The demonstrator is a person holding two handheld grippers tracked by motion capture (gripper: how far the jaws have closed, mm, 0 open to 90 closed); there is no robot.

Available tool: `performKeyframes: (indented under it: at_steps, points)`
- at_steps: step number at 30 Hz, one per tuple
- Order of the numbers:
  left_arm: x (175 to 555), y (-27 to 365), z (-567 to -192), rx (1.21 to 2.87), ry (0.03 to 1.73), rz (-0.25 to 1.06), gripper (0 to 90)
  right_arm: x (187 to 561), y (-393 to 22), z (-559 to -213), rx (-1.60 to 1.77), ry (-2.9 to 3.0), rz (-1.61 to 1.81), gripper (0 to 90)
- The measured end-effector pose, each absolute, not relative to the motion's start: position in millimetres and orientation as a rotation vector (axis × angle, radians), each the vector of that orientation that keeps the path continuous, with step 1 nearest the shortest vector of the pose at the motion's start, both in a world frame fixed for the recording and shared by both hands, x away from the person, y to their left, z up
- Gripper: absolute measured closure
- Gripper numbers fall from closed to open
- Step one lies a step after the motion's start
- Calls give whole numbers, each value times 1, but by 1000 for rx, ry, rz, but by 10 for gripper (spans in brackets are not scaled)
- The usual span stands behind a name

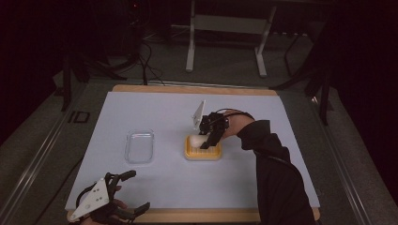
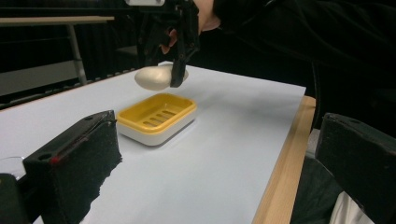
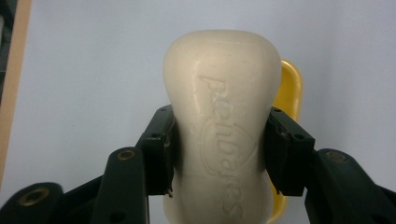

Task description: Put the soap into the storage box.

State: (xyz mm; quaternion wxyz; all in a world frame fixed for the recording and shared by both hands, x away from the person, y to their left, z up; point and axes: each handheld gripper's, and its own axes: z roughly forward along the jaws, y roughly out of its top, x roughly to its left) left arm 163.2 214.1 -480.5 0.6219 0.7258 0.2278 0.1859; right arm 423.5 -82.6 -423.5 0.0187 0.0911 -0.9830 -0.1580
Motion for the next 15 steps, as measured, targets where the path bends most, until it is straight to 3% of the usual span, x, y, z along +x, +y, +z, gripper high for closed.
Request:
performKeyframes:
  at_steps: [15]
  points:
    - [164,215,-481,1666,535,426,1,434,-83,-459,298,-3030,-502,497]
